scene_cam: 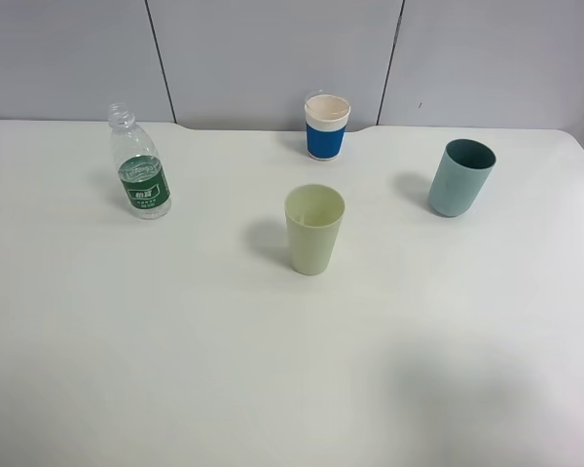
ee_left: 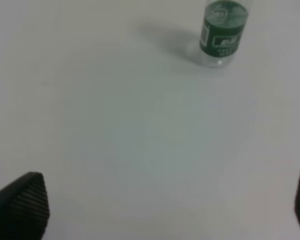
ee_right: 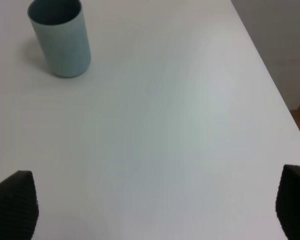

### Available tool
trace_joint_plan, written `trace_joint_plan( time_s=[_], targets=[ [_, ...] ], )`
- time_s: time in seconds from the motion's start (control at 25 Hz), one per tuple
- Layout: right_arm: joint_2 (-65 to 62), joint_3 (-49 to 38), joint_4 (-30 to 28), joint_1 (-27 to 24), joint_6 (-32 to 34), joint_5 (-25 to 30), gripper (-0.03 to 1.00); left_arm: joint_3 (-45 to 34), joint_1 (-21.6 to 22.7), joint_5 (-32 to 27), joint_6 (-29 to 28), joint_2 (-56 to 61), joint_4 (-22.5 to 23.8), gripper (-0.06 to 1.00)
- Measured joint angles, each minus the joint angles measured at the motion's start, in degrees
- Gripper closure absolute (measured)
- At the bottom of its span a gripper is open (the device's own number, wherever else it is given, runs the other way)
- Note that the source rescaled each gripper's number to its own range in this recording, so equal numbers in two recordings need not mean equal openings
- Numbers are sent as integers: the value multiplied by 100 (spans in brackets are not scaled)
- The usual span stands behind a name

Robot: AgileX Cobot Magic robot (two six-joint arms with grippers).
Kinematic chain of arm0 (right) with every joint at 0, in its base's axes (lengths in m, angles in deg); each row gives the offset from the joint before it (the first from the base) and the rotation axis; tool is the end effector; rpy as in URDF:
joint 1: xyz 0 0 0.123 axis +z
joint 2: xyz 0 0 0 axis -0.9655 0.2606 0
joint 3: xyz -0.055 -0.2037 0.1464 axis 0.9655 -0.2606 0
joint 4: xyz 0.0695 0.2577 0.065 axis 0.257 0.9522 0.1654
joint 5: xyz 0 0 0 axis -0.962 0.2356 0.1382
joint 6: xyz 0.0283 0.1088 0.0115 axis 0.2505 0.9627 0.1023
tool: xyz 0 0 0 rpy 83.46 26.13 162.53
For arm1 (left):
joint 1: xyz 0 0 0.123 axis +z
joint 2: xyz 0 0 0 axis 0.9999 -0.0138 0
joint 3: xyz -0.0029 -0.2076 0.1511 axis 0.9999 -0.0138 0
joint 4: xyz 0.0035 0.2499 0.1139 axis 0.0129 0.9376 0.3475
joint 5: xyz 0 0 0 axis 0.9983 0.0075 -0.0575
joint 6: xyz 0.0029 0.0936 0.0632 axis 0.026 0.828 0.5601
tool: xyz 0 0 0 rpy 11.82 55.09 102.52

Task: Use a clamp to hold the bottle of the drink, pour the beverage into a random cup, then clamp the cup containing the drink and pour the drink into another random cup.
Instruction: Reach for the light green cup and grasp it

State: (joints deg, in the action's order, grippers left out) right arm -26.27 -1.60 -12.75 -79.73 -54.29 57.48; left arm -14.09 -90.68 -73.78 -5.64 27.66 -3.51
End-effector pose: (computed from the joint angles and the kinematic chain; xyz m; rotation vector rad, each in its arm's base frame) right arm 0.0610 -0.0132 0.2803 0.1164 2.0383 -0.1350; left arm 0.0636 -0.0016 0.2800 -0.0002 2.0267 -0.0324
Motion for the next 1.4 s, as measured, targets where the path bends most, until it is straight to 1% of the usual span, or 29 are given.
trace_joint_plan(
  time_s=[1.4],
  targets=[
    [0,0,0,0,0,0,-3,0,0,0,0,0,0,-5]
  ],
)
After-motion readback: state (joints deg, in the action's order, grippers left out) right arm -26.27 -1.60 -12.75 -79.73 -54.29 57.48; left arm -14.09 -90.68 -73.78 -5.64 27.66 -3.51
